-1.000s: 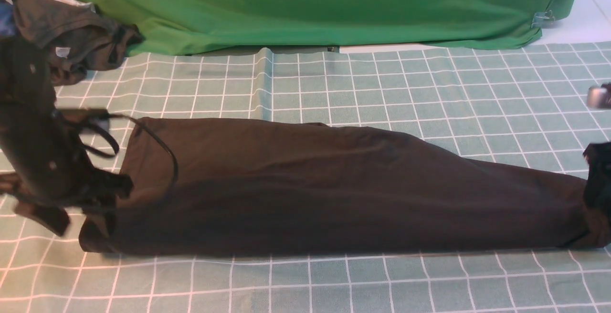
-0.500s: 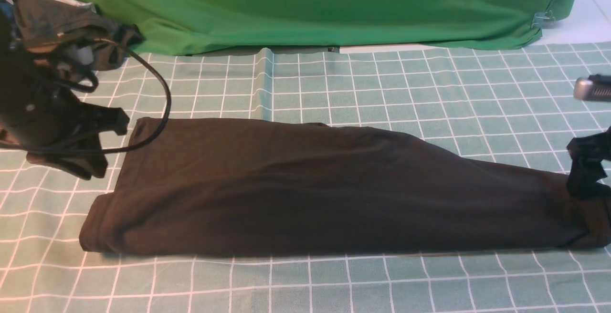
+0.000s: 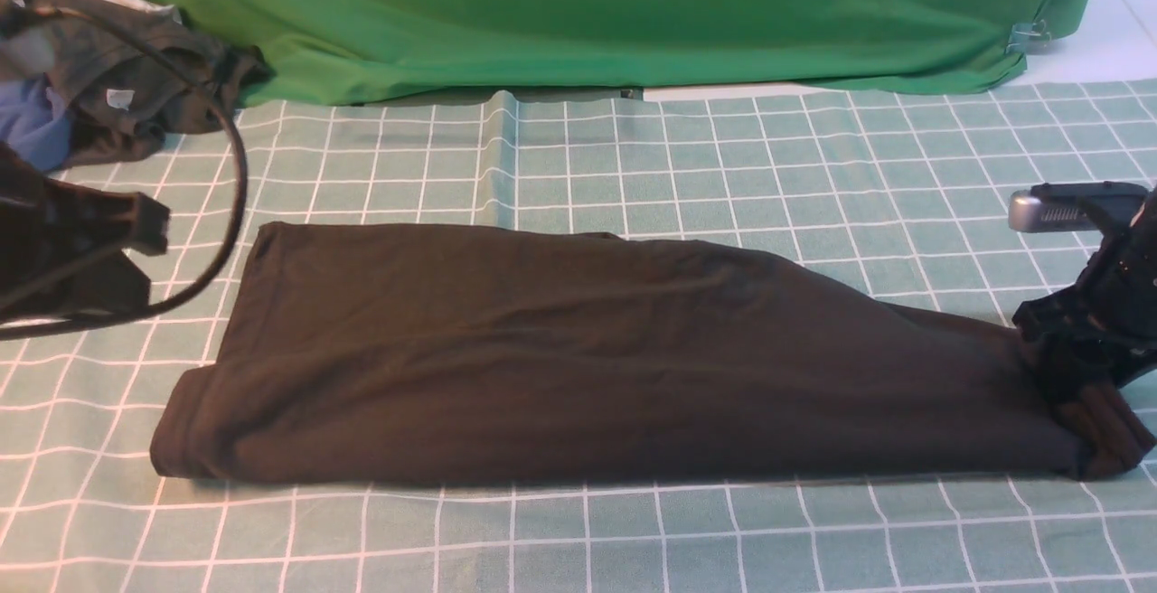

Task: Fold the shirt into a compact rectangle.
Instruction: 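Pull the folded dark garment lengthwise by its ends to straighten it flat on the table, then fold the right end of the dark garment over onto its left end with the right gripper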

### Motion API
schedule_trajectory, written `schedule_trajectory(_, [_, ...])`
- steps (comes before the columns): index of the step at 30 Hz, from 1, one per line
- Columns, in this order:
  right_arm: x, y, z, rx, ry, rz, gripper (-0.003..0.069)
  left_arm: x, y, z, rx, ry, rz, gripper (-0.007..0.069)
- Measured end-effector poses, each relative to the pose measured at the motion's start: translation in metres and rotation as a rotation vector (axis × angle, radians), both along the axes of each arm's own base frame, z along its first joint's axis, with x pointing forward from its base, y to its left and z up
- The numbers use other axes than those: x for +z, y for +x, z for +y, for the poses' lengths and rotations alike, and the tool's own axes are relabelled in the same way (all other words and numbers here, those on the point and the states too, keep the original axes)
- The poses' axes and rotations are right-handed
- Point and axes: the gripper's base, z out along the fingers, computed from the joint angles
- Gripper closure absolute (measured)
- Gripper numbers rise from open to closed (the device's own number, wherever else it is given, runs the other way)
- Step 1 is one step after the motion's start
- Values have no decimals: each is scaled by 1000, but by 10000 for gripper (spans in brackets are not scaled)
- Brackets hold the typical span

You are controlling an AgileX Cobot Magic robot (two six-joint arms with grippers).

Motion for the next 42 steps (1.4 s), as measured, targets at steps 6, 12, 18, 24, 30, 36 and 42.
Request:
schedule_trajectory(6, [0,0,-6,-30,16,2,578,25,-37,-4,-23,3,-112,613])
schedule_trajectory(12, [15,-7,-32,-95,-25,-1,578,42,-69,-8,-28,9,-221,613])
schedule_trajectory(18, [50,-18,-67,-206,-118,-78,578,48,-84,-9,-31,14,-261,613])
schedule_trajectory(24, [98,-20,-56,-189,-124,-158,578,47,-85,-9,-32,12,-257,613])
schedule_trajectory(30, [145,-11,-5,-116,-77,-235,578,49,-83,-12,-36,-26,-284,613])
schedule_trajectory(36, [181,-6,76,-5,139,-334,578,49,-83,-13,-38,-36,-284,613])
schedule_trajectory(42, [191,-8,157,97,352,-371,578,49,-83,-13,-38,-37,-285,613])
